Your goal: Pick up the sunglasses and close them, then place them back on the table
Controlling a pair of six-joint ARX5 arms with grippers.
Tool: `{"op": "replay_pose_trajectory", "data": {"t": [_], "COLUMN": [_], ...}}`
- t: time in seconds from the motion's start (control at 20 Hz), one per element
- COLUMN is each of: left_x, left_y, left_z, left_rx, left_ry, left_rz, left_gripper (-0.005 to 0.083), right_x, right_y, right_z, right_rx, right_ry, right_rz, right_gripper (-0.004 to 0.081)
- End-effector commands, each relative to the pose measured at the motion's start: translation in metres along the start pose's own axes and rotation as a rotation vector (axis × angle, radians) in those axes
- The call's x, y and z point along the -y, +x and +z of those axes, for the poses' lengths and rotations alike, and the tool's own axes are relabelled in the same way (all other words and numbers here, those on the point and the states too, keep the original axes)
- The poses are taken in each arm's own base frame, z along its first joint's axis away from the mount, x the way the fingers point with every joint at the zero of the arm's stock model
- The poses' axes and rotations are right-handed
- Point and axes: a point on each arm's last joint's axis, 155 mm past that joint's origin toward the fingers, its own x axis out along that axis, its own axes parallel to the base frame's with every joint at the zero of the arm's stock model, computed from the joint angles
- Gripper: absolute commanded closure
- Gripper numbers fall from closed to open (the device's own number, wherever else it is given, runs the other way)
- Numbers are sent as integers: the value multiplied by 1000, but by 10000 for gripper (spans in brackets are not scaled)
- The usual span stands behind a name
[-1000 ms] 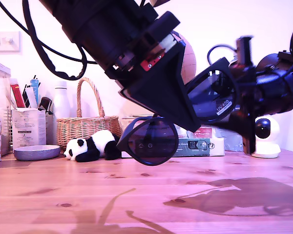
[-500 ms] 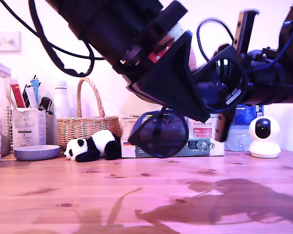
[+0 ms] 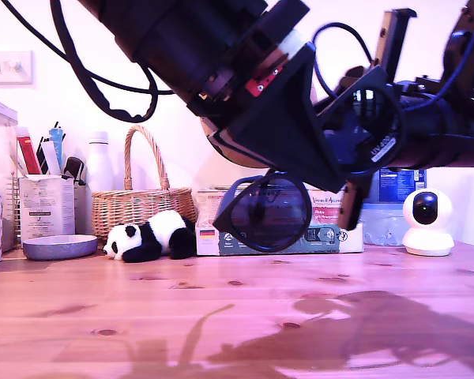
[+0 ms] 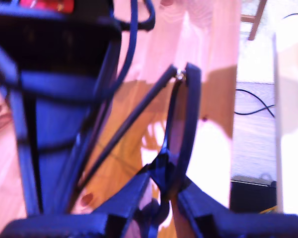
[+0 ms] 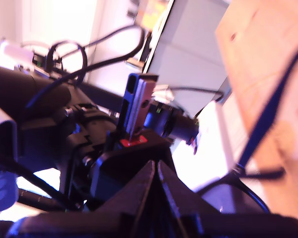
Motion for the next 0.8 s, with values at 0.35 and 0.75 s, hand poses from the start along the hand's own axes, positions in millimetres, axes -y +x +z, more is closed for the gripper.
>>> {"op": "replay_pose_trajectory", "data": {"t": [0.35, 0.75], "left_x": [-8, -3], "left_y": [1, 0], "left_z": [-7, -21], "left_rx": [-4, -61], "left_ry": [-11, 5], "left_rz": [17, -3], "left_gripper": [797, 797], "right_x": [-2, 31], "right_y": [17, -28], "right_z": [-10, 15], "right_rx": [-51, 76], "right_ry": [-45, -25], "right_rz": [10, -175], "right_gripper": [783, 783]}}
